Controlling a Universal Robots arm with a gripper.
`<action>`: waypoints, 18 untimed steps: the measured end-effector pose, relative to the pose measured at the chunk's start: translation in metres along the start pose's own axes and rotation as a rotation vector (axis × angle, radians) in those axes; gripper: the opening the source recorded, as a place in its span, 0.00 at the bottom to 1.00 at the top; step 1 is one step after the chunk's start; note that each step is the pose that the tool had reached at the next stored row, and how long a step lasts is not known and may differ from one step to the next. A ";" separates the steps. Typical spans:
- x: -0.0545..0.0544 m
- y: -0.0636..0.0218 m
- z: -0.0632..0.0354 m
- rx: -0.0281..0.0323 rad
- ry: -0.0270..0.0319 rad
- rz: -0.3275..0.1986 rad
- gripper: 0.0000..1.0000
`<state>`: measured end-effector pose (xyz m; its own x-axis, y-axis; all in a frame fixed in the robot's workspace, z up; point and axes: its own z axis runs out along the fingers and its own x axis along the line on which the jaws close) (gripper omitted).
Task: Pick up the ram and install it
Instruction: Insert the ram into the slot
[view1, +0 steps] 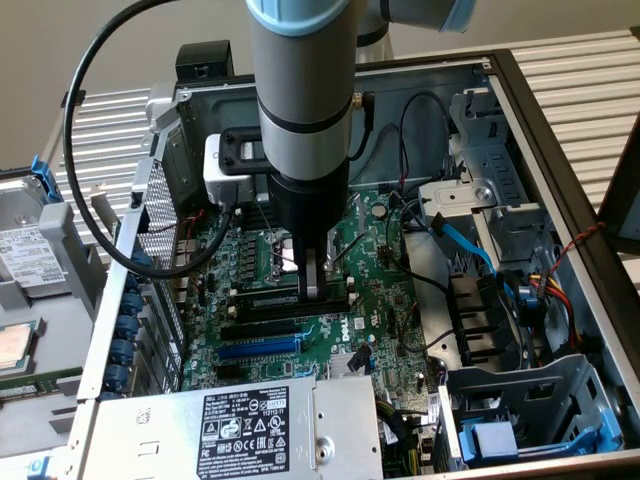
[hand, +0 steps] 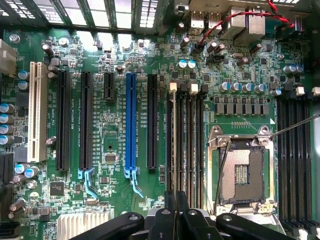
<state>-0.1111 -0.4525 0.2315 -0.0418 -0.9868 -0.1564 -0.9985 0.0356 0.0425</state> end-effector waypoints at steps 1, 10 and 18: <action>0.000 0.0000 0.0000 0.0000 0.0000 0.000 0.12; 0.000 0.0001 0.0000 -0.0001 0.0001 0.000 0.19; 0.000 0.0000 0.0000 0.0000 0.0001 0.000 0.33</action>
<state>-0.1111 -0.4525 0.2316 -0.0418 -0.9868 -0.1563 -0.9985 0.0356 0.0426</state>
